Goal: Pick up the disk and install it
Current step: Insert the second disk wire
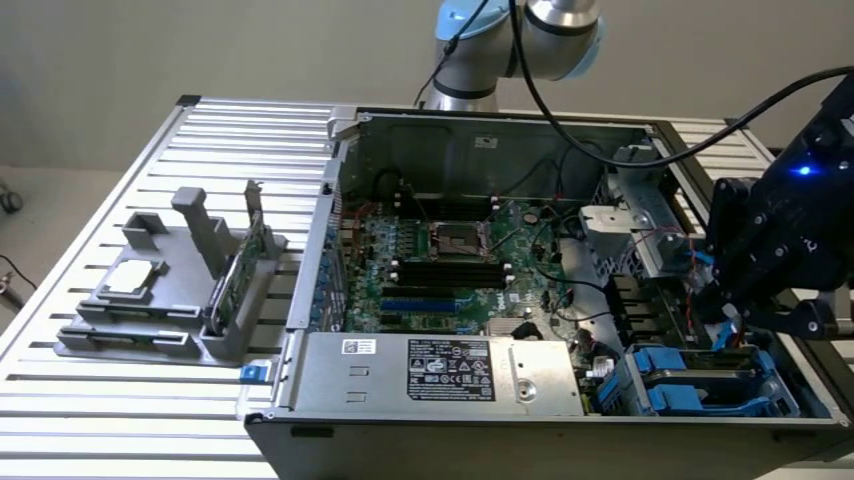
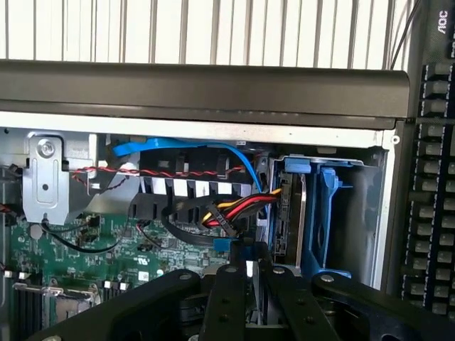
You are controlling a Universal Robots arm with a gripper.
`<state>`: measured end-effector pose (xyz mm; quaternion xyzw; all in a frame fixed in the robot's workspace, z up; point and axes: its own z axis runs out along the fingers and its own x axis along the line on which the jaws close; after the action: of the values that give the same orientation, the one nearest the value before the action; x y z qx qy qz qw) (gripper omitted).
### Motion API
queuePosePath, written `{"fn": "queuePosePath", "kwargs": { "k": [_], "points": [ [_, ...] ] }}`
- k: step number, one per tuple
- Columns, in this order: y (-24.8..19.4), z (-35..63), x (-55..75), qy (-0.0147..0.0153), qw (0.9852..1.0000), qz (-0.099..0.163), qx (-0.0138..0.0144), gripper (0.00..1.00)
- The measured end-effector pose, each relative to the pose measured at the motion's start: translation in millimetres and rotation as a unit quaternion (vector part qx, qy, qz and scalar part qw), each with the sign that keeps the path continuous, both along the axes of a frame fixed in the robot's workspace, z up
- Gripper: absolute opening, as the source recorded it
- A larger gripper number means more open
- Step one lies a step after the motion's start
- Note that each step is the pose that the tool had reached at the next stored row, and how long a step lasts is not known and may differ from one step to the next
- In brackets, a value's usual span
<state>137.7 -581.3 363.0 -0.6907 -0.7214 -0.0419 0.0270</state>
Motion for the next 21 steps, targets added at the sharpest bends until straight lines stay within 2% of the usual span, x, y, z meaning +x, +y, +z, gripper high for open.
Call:
{"fn": "queuePosePath", "kwargs": {
  "k": [8,18,21],
  "points": [
    [-3.2,-3.3,0.0,-0.0003,1.0,0.0,0.0,0.16],
    [-16.3,-11.2,0.1,-0.0003,1.0,-0.001,0.0005,0.16],
    [-19.4,-13.0,0.6,-0.0003,1.0,-0.001,0.0023,0.16]
  ]
}}
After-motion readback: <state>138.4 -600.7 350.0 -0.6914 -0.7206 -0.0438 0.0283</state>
